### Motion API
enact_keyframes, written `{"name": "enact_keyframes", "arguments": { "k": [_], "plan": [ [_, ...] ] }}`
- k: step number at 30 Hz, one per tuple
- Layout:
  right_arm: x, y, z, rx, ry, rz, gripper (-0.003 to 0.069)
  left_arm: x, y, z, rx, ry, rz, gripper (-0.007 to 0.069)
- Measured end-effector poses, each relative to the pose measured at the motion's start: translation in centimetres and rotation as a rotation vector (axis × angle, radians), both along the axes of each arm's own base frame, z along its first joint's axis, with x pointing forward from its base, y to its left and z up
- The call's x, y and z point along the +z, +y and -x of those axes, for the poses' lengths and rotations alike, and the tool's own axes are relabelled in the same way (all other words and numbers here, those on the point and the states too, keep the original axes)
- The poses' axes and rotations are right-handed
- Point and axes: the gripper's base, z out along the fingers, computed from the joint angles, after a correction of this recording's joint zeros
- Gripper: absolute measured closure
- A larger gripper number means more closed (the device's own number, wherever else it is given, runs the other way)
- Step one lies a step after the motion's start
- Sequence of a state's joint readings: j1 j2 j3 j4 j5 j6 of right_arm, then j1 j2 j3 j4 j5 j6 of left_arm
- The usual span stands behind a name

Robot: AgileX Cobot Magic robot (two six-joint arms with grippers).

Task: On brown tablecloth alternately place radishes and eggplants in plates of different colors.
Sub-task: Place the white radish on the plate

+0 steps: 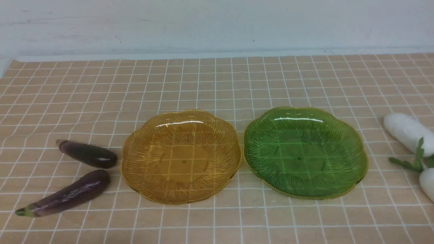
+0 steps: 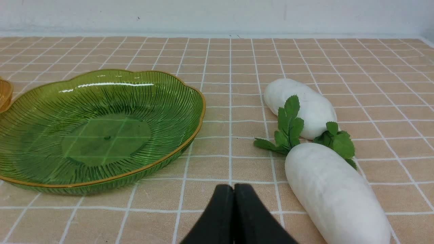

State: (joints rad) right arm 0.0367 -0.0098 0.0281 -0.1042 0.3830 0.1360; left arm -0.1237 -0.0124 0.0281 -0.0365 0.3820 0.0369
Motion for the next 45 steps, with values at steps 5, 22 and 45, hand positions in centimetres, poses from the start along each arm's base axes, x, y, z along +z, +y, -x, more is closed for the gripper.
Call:
{"name": "enact_keyframes", "arguments": {
  "k": [5, 22, 45],
  "plan": [
    [0.0, 0.0, 0.0, 0.0, 0.0, 0.0, 0.0676, 0.0, 0.0, 0.0, 0.0, 0.0, 0.0, 0.0627],
    [0.0, 0.0, 0.0, 0.0, 0.0, 0.0, 0.0676, 0.0, 0.0, 0.0, 0.0, 0.0, 0.0, 0.0627],
    [0.17, 0.47, -0.02, -0.013, -0.01, -0.308, 0.0676, 0.14, -0.87, 0.12, 0.035, 0.065, 0.424, 0.0627]
  ]
}}
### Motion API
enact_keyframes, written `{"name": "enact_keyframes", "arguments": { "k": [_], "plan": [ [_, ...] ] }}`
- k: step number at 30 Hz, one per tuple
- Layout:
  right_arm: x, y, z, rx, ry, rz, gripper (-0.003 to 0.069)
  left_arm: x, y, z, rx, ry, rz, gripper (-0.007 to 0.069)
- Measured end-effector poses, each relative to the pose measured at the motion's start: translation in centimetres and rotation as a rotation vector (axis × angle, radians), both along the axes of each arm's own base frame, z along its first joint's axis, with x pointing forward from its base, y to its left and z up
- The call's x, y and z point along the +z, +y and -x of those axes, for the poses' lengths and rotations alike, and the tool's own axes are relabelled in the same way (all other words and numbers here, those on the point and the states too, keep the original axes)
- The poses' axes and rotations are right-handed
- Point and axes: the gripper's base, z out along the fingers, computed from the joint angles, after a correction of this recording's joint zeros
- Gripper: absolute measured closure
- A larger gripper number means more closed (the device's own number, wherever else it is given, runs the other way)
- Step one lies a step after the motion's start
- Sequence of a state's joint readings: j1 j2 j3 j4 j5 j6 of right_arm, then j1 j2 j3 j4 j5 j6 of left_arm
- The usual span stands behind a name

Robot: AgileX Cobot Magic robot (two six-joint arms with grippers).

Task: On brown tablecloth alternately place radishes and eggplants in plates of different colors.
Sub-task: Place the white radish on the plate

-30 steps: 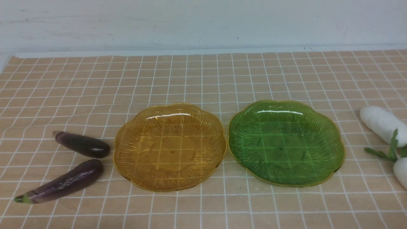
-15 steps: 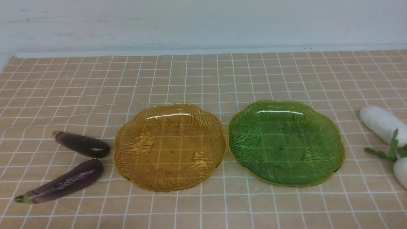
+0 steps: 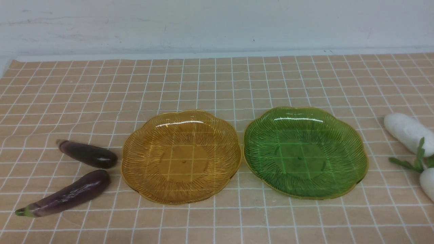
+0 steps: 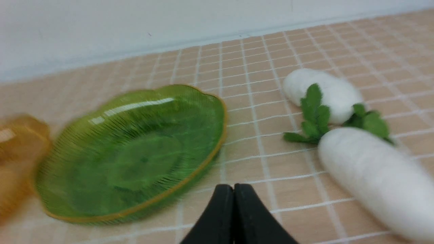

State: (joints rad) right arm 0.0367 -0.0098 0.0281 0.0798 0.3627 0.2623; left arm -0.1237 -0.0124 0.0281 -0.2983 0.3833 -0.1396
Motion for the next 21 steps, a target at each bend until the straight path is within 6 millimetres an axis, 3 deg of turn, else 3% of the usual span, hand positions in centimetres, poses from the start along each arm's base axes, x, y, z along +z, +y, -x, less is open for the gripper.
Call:
{"name": "enact_keyframes", "arguments": {
  "k": [3, 5, 10, 12, 15, 17, 21],
  "plan": [
    [0.5, 0.4, -0.1, -0.013, -0.033, -0.338, 0.0676, 0.4, -0.8, 0.1, 0.023, 0.077, 0.417, 0.0627],
    [0.7, 0.6, -0.1, -0.015, -0.038, -0.471, 0.0676, 0.7, -1.3, 0.2, 0.025, 0.12, 0.637, 0.0627],
    [0.9, 0.6, -0.1, -0.014, -0.058, -0.515, 0.0676, 1.3, -1.5, 0.2, 0.026, 0.12, 0.795, 0.0627],
    [2.5, 0.7, 0.1, 0.014, -0.09, -0.433, 0.0676, 1.7, -1.5, 0.2, 0.012, 0.101, 0.797, 0.0627],
    [7.9, 0.8, 0.8, 0.061, -0.13, -0.212, 0.0673, 4.6, -1.6, 0.6, -0.06, -0.004, 0.683, 0.0627],
    [11.3, 0.6, 0.2, 0.066, 0.048, -0.025, 0.0673, 6.4, -1.9, 0.7, -0.105, -0.018, 0.606, 0.0627],
    [12.4, -0.6, -3.1, -0.016, 0.456, 0.16, 0.0671, 8.1, -2.7, -0.6, -0.175, 0.163, 0.405, 0.0627]
  ]
}}
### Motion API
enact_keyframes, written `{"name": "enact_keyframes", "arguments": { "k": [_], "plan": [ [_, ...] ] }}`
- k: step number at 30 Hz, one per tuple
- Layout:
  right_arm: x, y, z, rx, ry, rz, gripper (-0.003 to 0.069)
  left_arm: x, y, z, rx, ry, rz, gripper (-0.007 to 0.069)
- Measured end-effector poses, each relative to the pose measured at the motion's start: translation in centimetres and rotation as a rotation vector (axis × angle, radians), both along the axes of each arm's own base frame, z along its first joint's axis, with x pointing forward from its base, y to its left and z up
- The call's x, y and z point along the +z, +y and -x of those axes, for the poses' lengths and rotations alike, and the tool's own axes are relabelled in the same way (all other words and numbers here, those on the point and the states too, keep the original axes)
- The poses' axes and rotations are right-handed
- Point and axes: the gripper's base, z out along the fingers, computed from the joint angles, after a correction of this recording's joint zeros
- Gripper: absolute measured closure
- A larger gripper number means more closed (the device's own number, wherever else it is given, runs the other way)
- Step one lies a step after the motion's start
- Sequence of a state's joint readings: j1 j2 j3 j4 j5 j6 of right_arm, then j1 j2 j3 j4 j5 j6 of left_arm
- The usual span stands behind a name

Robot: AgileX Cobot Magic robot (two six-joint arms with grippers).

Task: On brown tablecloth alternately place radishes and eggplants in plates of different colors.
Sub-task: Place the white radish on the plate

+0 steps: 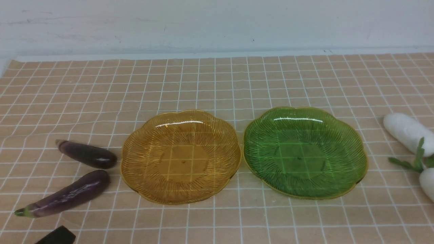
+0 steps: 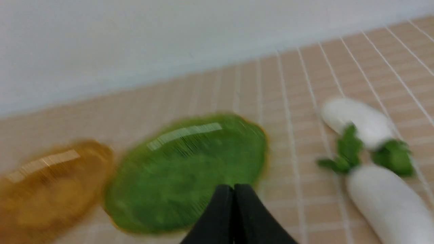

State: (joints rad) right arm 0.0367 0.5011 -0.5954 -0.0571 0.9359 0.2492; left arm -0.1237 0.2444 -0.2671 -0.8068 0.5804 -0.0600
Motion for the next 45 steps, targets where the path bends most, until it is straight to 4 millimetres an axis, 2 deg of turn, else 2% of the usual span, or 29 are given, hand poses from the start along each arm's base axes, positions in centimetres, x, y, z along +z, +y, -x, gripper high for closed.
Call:
{"name": "enact_keyframes", "arguments": {
  "k": [1, 4, 7, 9, 13, 16, 20, 28, 34, 38, 42, 44, 45],
  "plan": [
    [-0.3, -0.5, -1.6, -0.042, 0.115, 0.048, 0.0669, 0.0, -0.2, -0.5, -0.043, 0.074, -0.072, 0.0627],
    [-1.3, -1.2, -4.8, -0.091, 0.286, 0.129, 0.065, -0.3, -0.4, -2.2, -0.126, 0.269, -0.221, 0.0625],
    [-3.4, -1.2, -8.4, -0.086, 0.42, 0.165, 0.0587, -0.6, -0.4, -3.7, -0.159, 0.362, -0.311, 0.0599],
    [-4.8, -1.1, -10.5, -0.074, 0.487, 0.176, 0.0519, -0.9, -0.3, -4.4, -0.175, 0.39, -0.347, 0.056],
    [-6.5, -1.6, -14.5, -0.066, 0.547, 0.269, 0.0266, -1.1, -0.3, -4.7, -0.193, 0.4, -0.374, 0.046],
    [-7.2, -2.0, -16.0, -0.092, 0.563, 0.315, 0.0153, -1.1, -0.3, -4.7, -0.194, 0.402, -0.374, 0.0389],
    [-8.5, -2.3, -17.6, -0.104, 0.596, 0.363, 0.0054, -1.2, -0.4, -4.7, -0.2, 0.407, -0.376, 0.0355],
    [-12.7, -2.5, -19.5, -0.078, 0.71, 0.421, 0.0027, -1.2, -0.4, -4.6, -0.204, 0.412, -0.376, 0.0351],
    [-15.7, -2.5, -20.1, -0.048, 0.798, 0.44, 0.0071, -1.2, -0.4, -4.6, -0.206, 0.413, -0.376, 0.0351],
    [-15.9, -2.5, -20.4, -0.044, 0.802, 0.443, 0.016, -1.2, -0.4, -4.6, -0.206, 0.414, -0.377, 0.0351],
    [-15.4, -2.5, -20.5, -0.058, 0.813, 0.427, 0.016, -1.2, -0.4, -4.6, -0.208, 0.416, -0.377, 0.0351],
    [-14.7, -2.4, -20.6, -0.071, 0.821, 0.408, 0.016, -1.2, -0.4, -4.5, -0.209, 0.417, -0.377, 0.0351],
    [-13.7, -2.3, -20.7, -0.088, 0.816, 0.389, 0.016, -1.2, -0.4, -4.5, -0.21, 0.419, -0.377, 0.0351]
  ]
}}
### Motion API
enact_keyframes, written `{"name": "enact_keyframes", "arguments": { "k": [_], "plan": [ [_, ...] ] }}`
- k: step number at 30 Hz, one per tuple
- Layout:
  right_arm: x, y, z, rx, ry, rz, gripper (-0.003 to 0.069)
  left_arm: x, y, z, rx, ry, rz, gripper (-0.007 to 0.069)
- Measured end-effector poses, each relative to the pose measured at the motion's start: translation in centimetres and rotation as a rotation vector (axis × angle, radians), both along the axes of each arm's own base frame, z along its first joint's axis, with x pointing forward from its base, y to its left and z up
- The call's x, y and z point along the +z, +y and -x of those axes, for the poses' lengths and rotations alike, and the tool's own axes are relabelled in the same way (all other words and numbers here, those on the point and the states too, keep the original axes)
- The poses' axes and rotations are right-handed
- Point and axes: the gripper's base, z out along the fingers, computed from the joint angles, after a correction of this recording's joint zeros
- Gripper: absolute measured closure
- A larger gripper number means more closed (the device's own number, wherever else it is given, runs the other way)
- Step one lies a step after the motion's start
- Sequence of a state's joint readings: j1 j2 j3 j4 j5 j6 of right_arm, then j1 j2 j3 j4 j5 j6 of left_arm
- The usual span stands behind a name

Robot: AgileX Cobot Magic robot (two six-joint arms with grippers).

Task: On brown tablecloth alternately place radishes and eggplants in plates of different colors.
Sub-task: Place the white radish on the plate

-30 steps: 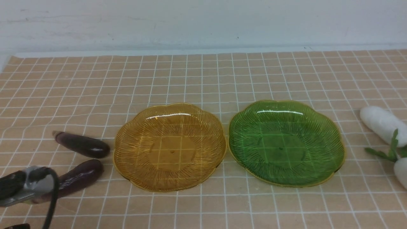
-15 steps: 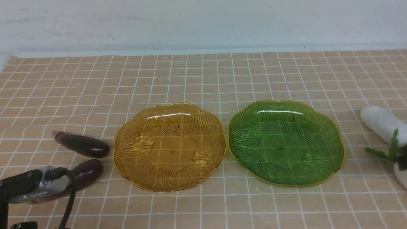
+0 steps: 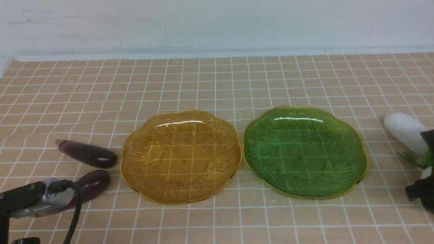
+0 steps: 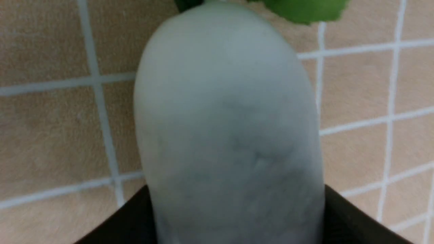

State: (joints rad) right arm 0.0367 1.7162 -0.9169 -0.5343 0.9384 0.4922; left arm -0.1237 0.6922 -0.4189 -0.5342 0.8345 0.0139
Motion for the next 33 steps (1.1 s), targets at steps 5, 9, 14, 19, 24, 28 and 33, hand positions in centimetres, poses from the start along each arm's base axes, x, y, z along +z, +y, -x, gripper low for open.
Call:
{"name": "enact_keyframes", "arguments": {
  "k": [5, 9, 14, 19, 24, 28, 33],
  "plan": [
    [7.0, 1.6, -1.0, -0.019, -0.164, -0.174, 0.016, 0.0, 0.0, 0.1, -0.006, 0.006, -0.001, 0.0351],
    [9.5, 4.3, -1.2, 0.073, -0.254, -0.348, 0.016, -0.1, 0.0, 0.2, -0.017, 0.012, -0.005, 0.0351],
    [9.8, 9.9, -2.2, 0.28, -0.344, -0.565, 0.016, -0.1, 0.0, 0.2, -0.026, 0.008, -0.01, 0.0351],
    [7.6, 14.2, -3.2, 0.436, -0.357, -0.605, 0.016, -0.1, 0.0, 0.2, -0.028, 0.007, -0.013, 0.0351],
    [4.7, 16.1, -4.2, 0.483, -0.336, -0.586, 0.016, -0.1, 0.0, 0.2, -0.036, 0.007, -0.018, 0.0351],
    [4.2, 16.0, -4.3, 0.498, -0.326, -0.566, 0.0092, -0.1, 0.0, 0.2, -0.036, 0.007, -0.018, 0.0351],
    [6.0, 15.7, -5.0, 0.554, -0.287, -0.506, -0.0027, -0.1, 0.0, 0.2, -0.036, 0.007, -0.018, 0.0351]
  ]
}}
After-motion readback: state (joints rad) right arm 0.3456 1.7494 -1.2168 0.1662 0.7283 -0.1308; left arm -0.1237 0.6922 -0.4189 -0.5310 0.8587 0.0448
